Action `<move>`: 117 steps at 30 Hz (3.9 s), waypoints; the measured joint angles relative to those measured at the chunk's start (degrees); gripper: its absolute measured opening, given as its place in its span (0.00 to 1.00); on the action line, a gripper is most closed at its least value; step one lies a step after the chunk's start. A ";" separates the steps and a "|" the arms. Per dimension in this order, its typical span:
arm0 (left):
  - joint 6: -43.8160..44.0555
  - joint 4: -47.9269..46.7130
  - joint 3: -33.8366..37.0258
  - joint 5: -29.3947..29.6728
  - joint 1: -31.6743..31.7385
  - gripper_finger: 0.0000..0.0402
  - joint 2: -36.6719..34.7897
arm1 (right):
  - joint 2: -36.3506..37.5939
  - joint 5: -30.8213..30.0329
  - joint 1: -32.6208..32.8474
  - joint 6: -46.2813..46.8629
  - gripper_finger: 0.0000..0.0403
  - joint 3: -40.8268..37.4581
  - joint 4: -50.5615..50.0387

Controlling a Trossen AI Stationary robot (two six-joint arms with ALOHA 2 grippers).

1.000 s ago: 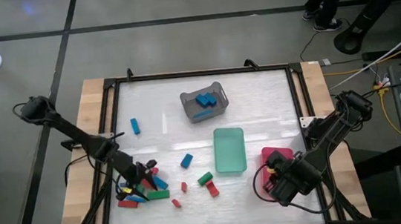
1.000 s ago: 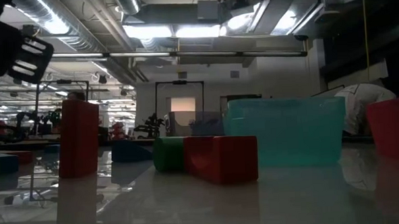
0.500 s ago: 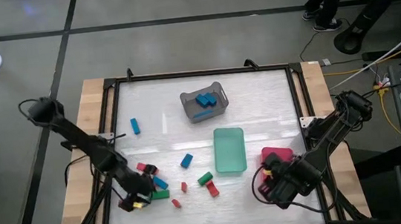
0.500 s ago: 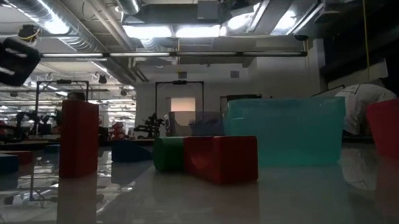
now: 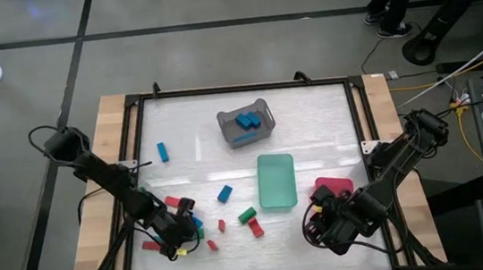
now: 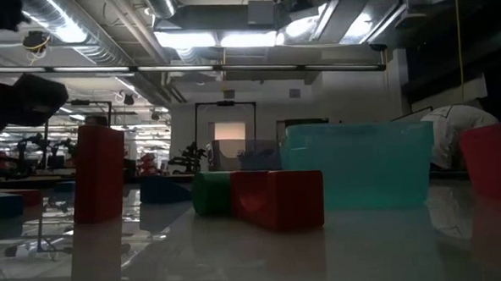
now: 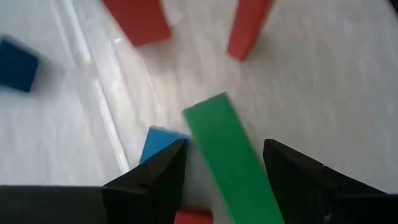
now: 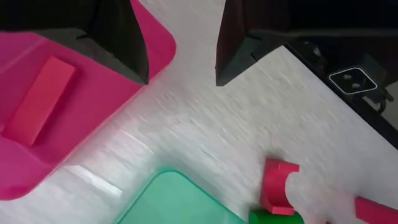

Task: Sort blocks
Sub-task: Put the green block into the green bin

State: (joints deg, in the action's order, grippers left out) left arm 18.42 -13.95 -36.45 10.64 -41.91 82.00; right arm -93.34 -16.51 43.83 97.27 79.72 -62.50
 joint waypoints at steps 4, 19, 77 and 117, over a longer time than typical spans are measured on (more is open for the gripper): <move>6.39 -1.81 0.00 0.12 -0.22 0.51 0.00 | -0.11 -0.02 0.00 -0.01 0.46 0.00 0.09; 10.26 -1.67 -0.35 1.03 -2.47 0.51 6.73 | -0.24 -2.66 0.02 -1.93 0.46 0.00 2.11; -2.81 0.99 0.07 -9.61 16.07 0.29 -30.21 | -16.55 10.65 -27.02 -125.81 0.46 0.04 82.36; -2.38 13.62 0.07 -21.84 26.39 0.31 -23.23 | -16.39 10.93 -26.93 -129.21 0.19 0.13 79.28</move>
State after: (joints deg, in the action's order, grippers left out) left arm 16.04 -0.34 -36.38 -11.19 -15.52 58.76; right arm -109.73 -5.58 16.91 -31.94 79.85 16.78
